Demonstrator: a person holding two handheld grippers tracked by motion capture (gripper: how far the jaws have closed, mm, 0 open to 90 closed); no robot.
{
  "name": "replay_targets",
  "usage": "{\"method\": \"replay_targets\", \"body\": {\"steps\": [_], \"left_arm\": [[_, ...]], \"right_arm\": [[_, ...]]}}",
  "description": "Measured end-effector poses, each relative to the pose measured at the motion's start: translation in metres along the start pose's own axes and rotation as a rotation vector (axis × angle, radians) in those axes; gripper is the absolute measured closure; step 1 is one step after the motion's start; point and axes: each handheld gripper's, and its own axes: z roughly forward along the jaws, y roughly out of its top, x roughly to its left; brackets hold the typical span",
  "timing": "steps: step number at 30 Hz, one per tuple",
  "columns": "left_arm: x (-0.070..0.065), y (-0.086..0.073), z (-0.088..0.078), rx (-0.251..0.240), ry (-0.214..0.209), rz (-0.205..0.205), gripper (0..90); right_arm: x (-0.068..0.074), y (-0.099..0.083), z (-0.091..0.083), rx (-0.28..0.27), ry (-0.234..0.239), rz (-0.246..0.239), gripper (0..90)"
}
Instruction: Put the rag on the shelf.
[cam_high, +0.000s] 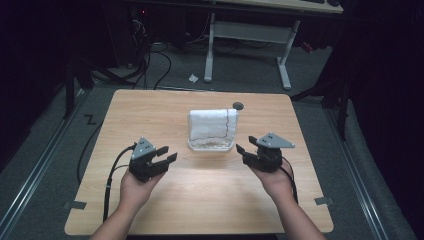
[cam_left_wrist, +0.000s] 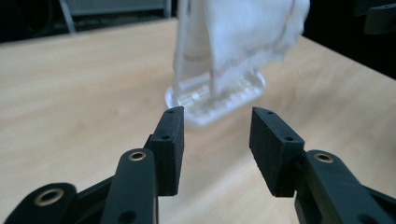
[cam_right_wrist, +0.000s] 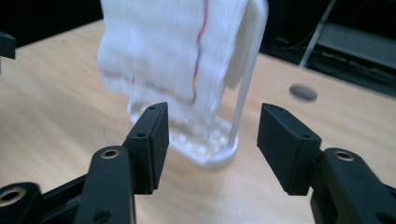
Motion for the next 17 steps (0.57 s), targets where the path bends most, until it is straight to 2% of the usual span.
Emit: {"method": "replay_targets", "body": {"steps": [2, 5, 6, 7, 8, 9, 10, 11, 12, 13, 15, 17], "left_arm": [[-0.009, -0.017, -0.002, 0.021, -0.02, -0.009, 54.7], [-0.021, -0.045, -0.003, 0.053, -0.027, 0.025, 54.3], [-0.026, -0.061, -0.002, 0.08, -0.012, 0.041, 54.9], [-0.027, -0.065, 0.001, 0.128, -0.017, 0.031, 59.7], [-0.029, -0.064, 0.003, 0.162, -0.033, 0.031, 56.1], [-0.031, -0.062, 0.002, 0.137, -0.042, 0.06, 56.1], [-0.033, -0.059, 0.0, 0.109, -0.037, 0.076, 55.5], [-0.031, -0.057, 0.0, 0.101, -0.032, 0.072, 55.1], [-0.029, -0.056, 0.003, 0.099, -0.047, 0.036, 55.1], [-0.028, -0.057, 0.004, 0.101, -0.061, 0.013, 55.2], [-0.028, -0.057, 0.008, 0.118, -0.061, 0.025, 54.8], [-0.029, -0.058, 0.009, 0.129, -0.049, 0.057, 54.2]], "right_arm": [[0.006, -0.018, 0.0, 0.032, 0.009, -0.006, 41.2], [0.014, -0.049, -0.001, 0.072, 0.016, 0.019, 39.6], [0.017, -0.06, -0.003, 0.08, 0.017, 0.031, 40.2], [0.02, -0.075, -0.007, 0.09, 0.019, 0.058, 41.1], [0.022, -0.085, -0.009, 0.095, 0.028, 0.078, 42.2], [0.024, -0.096, -0.01, 0.123, 0.048, 0.095, 43.0], [0.027, -0.097, -0.011, 0.159, 0.061, 0.092, 40.6], [0.029, -0.095, -0.014, 0.143, 0.045, 0.05, 42.0], [0.03, -0.095, -0.016, 0.12, 0.029, 0.028, 42.5], [0.029, -0.095, -0.016, 0.113, 0.022, 0.034, 42.0], [0.027, -0.096, -0.012, 0.12, 0.032, 0.05, 41.5], [0.027, -0.097, -0.01, 0.127, 0.028, 0.028, 41.1]]}}
